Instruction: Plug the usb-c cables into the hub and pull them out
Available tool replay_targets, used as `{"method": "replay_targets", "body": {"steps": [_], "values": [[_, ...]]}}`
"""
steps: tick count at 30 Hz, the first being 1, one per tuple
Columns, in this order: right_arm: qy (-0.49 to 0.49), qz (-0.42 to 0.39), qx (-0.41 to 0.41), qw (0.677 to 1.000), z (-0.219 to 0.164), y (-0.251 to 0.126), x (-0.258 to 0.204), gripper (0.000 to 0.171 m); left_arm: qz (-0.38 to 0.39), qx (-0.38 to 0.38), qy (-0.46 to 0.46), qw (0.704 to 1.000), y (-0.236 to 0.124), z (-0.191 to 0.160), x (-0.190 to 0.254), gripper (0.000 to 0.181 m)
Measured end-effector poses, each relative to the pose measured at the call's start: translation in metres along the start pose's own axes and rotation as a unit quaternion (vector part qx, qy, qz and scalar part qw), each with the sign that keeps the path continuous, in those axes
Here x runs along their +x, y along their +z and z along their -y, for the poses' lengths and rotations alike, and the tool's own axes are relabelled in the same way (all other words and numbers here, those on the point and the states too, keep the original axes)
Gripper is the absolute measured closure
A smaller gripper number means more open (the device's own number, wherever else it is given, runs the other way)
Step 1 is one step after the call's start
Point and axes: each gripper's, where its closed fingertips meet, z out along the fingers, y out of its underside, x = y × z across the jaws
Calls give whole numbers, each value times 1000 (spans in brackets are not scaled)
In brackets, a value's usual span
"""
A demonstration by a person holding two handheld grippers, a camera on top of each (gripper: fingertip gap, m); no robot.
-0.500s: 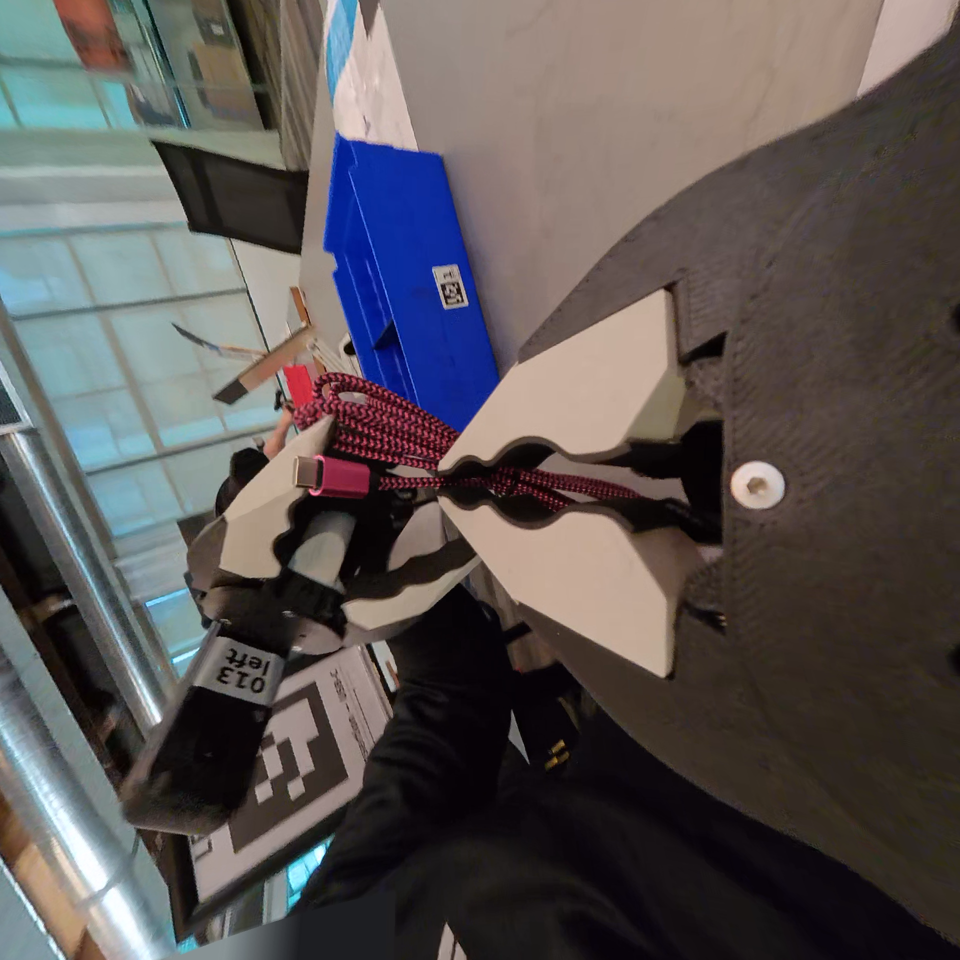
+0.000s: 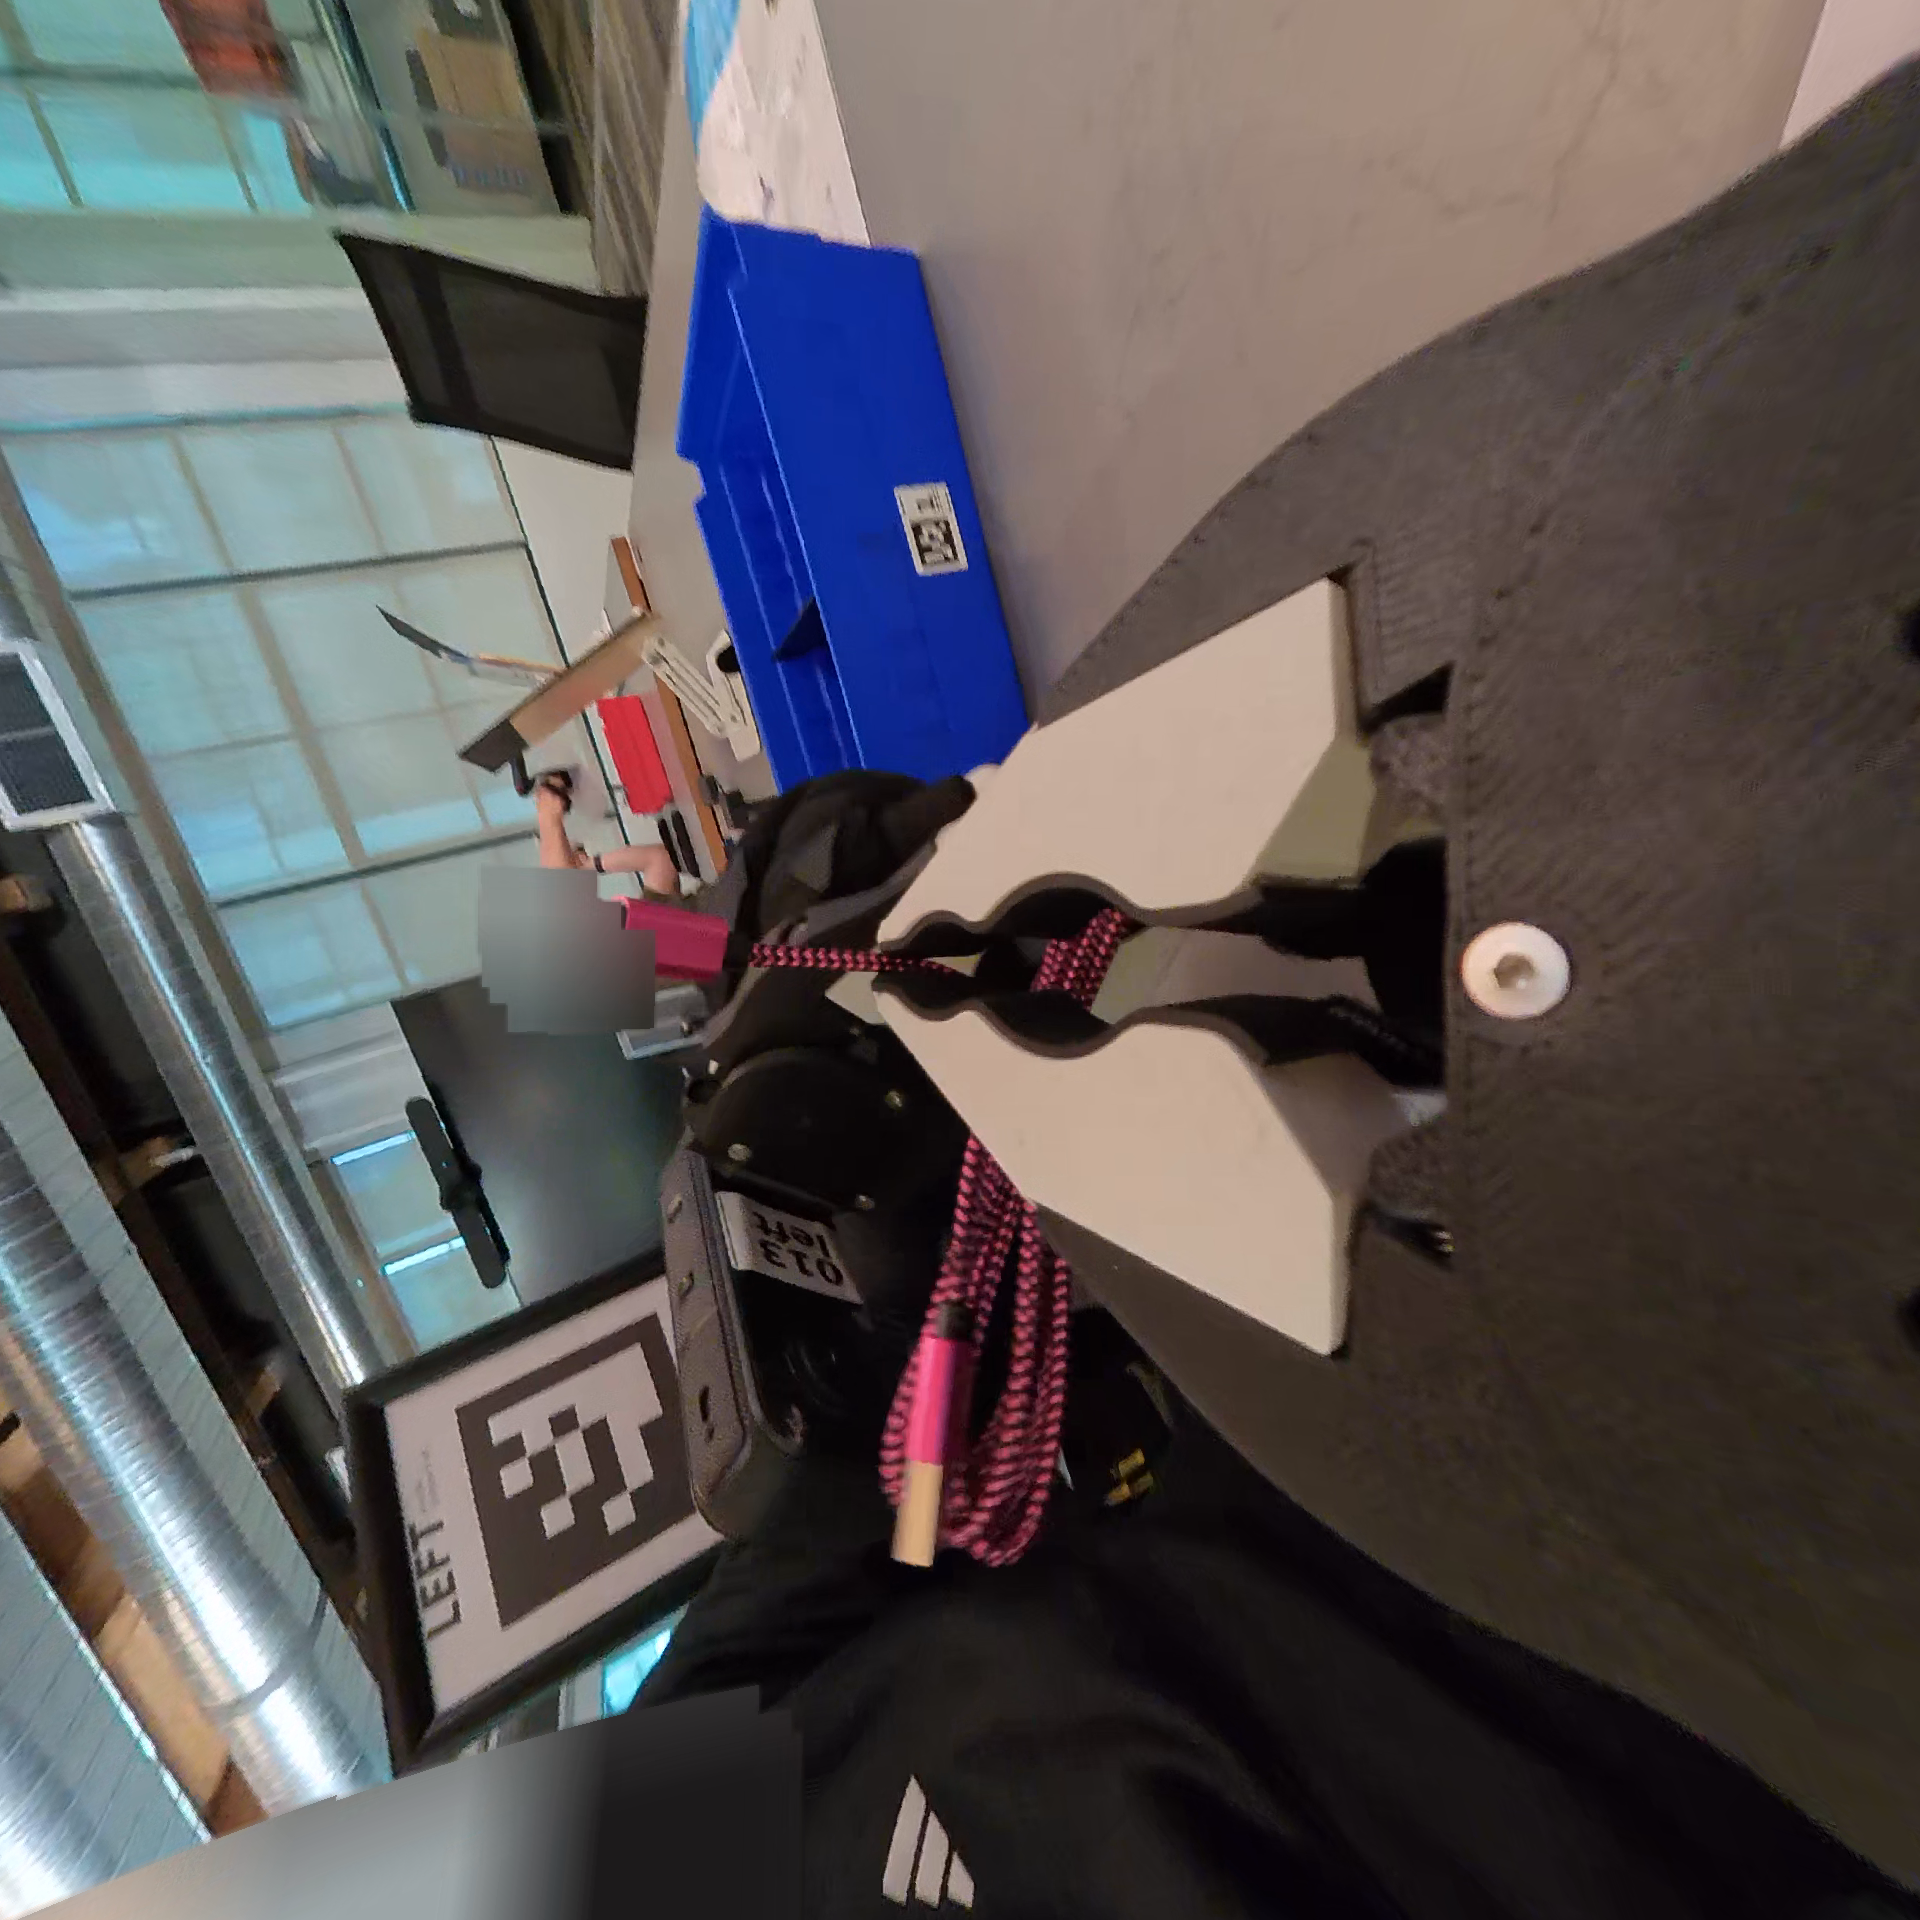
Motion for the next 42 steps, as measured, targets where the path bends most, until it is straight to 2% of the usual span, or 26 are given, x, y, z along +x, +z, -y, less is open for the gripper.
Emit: {"method": "replay_targets", "body": {"steps": [6,9,18,19,20,23,29,32,35,39,42], "values": [[-37,-89,49,994,18,-3,15,171,-25,20,-43,999,-1,11,7,176],[-25,-130,56,990,21,-5,31,171,-27,29,-56,998,1,22,12,177],[-19,-246,51,968,21,-25,85,171,-66,38,-71,995,10,47,41,177],[-16,-250,52,967,24,-28,90,171,-88,57,-73,992,9,56,51,178],[-20,-240,45,970,25,-27,91,171,-76,50,-81,993,12,57,50,178],[-45,-243,22,969,25,-21,92,171,-75,38,-89,992,15,47,45,177],[-89,-230,63,967,55,-29,79,171,-54,1,-82,995,16,10,24,176],[-120,-228,66,964,67,-32,69,171,-59,-52,-115,990,20,-26,14,169],[-136,-246,49,958,67,-33,70,171,-91,-37,-188,977,12,-36,6,153],[-138,-278,37,950,64,-32,74,171,-82,32,-275,957,-15,-30,-28,132],[-138,-276,42,950,66,-27,72,171,-78,114,-325,936,-23,-4,-41,126]]}}
